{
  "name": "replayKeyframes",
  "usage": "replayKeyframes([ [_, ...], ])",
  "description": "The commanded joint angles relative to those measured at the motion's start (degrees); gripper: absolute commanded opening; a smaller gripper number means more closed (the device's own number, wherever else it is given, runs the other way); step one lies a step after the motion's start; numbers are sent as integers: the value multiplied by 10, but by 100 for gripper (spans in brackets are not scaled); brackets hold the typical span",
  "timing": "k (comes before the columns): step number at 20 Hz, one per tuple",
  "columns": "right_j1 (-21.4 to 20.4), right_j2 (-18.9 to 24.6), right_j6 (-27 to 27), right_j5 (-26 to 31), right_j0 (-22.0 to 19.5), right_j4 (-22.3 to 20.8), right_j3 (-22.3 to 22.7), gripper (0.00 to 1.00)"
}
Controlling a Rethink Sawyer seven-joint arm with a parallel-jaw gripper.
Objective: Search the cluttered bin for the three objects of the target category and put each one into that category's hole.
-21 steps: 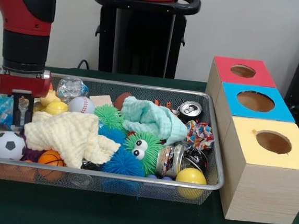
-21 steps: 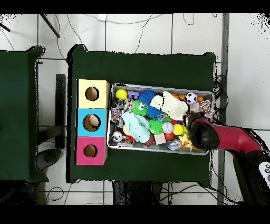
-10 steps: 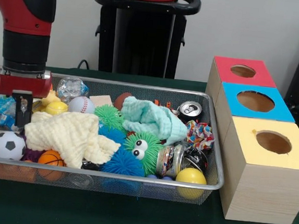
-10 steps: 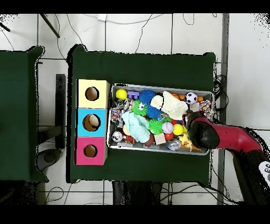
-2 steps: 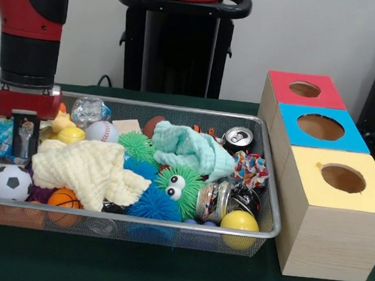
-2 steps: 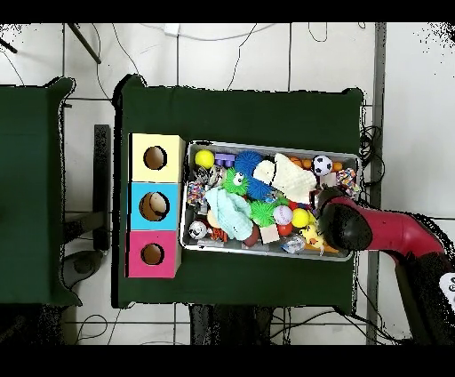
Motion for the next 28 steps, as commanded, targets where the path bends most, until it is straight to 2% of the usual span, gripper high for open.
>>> replayKeyframes([
  [1,1,61,-60,21,-24,-15,15,100],
  [6,4,66,-56,19,-28,-20,15,100],
  [13,-15,61,-48,26,-26,-17,26,100],
  [16,-24,47,-42,11,-22,-33,44,100],
  [21,-48,13,-2,-5,-1,-39,75,100],
  [28,-61,6,12,-12,-1,-33,100,100],
])
